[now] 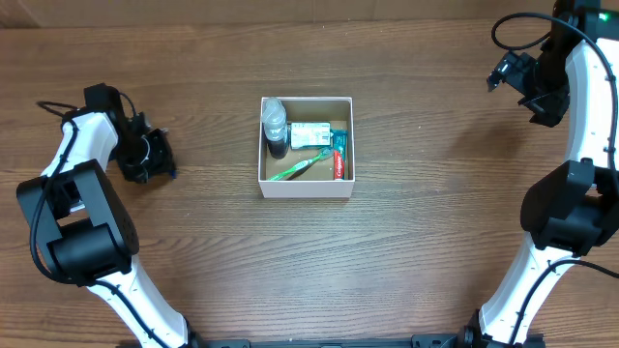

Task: Pack container
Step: 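Lift the blue razor with the left gripper, then carry the razor into the box and lower it with the left gripper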

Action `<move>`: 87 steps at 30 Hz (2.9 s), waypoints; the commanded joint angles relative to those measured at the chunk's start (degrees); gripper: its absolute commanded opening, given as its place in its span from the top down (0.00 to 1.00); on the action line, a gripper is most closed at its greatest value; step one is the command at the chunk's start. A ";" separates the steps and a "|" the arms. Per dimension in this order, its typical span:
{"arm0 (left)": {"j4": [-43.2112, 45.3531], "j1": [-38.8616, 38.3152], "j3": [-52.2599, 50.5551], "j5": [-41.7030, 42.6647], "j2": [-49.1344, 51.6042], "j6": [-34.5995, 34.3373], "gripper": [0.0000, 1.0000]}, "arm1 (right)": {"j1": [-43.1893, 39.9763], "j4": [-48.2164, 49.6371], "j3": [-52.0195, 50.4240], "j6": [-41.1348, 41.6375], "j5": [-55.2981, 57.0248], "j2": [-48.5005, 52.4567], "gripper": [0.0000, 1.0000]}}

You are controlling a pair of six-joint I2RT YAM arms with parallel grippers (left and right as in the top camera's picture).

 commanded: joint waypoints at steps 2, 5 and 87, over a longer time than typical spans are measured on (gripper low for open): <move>-1.86 -0.11 -0.55 5.16 0.74 7.19 0.92 | 0.15 0.24 1.22 0.50 -0.33 -2.29 0.00; -2.47 -0.11 -0.33 5.92 0.72 6.01 0.93 | 0.15 0.24 1.22 0.50 -0.33 -2.29 0.00; -42.38 -43.19 48.43 0.17 -0.66 27.41 0.38 | 0.15 0.24 1.22 0.50 -0.33 -2.29 0.00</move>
